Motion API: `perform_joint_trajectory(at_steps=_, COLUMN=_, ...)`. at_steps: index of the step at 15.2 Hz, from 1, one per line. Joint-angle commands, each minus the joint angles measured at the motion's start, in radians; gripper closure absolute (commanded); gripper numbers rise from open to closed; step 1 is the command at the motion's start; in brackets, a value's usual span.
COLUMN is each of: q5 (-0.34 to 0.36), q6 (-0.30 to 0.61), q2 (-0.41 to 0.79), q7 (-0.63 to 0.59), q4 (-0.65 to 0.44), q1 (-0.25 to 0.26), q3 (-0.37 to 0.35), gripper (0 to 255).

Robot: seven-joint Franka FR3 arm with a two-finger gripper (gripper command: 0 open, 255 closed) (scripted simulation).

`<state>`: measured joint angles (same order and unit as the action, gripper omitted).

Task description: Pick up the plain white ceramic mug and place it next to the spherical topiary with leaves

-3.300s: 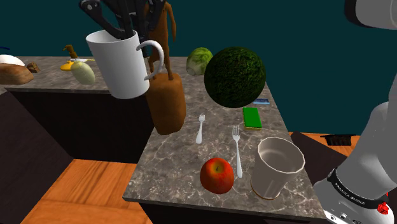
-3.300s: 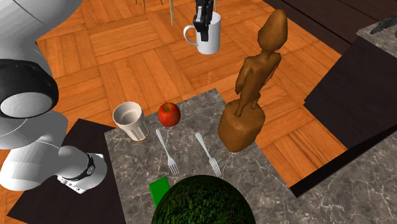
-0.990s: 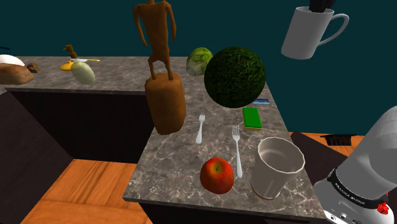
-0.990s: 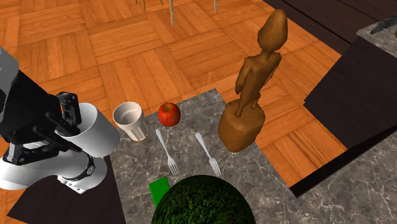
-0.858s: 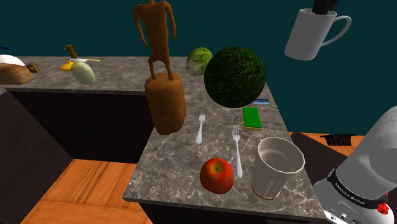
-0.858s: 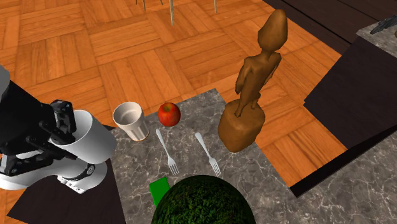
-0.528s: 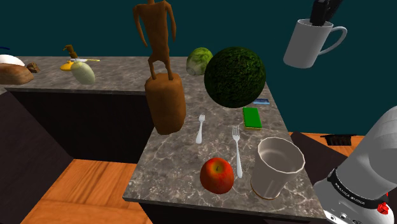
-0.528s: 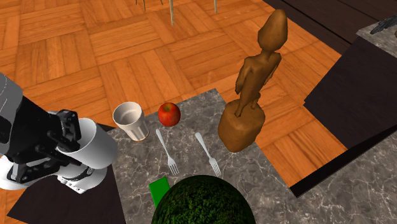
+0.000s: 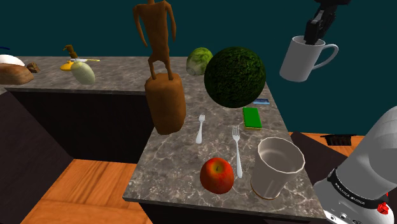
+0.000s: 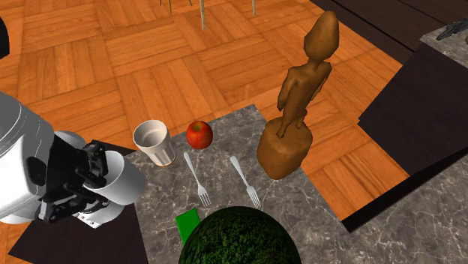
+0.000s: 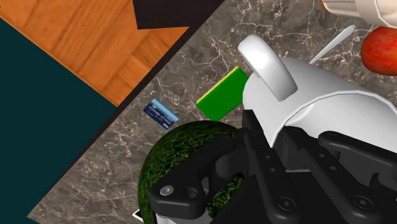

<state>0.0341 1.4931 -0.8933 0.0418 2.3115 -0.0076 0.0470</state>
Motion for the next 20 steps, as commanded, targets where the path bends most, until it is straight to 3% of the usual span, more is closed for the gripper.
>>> perform_joint_trajectory(at_steps=1, q5=-0.001, q6=0.024, q2=-0.011, q7=-0.002, q4=0.035, q1=0.000, q3=-0.001, gripper=255)
perform_joint_trajectory(at_steps=20, q5=0.008, q6=0.244, q2=-0.089, q7=-0.004, q4=0.333, q1=-0.005, q3=0.007, gripper=255)
